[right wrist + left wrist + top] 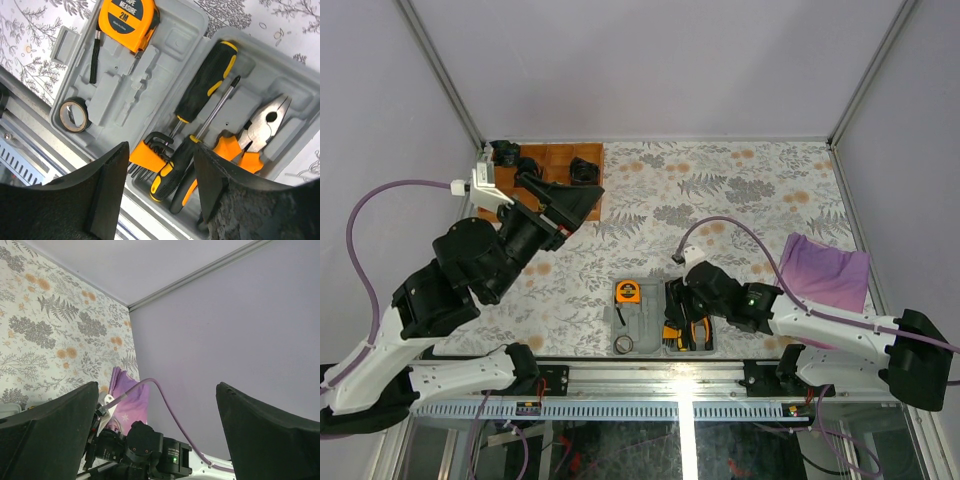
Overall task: Sort the tools into containers
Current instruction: Pick up the engineering item from the storage box.
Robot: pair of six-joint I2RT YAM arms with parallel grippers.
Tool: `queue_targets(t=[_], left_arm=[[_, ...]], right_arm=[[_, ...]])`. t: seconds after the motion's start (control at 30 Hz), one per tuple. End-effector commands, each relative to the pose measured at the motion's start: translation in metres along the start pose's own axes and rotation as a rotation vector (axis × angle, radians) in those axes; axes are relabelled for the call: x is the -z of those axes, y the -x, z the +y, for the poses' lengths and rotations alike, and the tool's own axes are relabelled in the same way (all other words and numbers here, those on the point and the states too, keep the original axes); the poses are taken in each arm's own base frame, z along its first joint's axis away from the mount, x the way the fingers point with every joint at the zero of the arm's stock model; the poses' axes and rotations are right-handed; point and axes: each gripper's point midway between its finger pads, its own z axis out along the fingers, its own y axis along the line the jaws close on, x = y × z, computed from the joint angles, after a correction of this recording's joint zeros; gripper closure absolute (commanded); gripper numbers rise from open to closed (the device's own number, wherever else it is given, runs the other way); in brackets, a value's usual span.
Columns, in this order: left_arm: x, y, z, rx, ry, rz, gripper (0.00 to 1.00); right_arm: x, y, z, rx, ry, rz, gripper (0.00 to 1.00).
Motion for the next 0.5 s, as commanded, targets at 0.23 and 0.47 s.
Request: queue_targets(t=[0.23, 0.47], left_arm=[[0.001, 0.009, -0.007, 0.026, -0.042, -0.044, 0.0], [0.0, 0.005, -0.006, 0.031, -0.038, -0.032, 0.0]], right_arm=[[0.009, -0.006, 0.007, -0.302, -0.072, -0.009, 0.43], [0.004, -0.013, 0.015, -0.345, -0.069, 0.021, 0.42]])
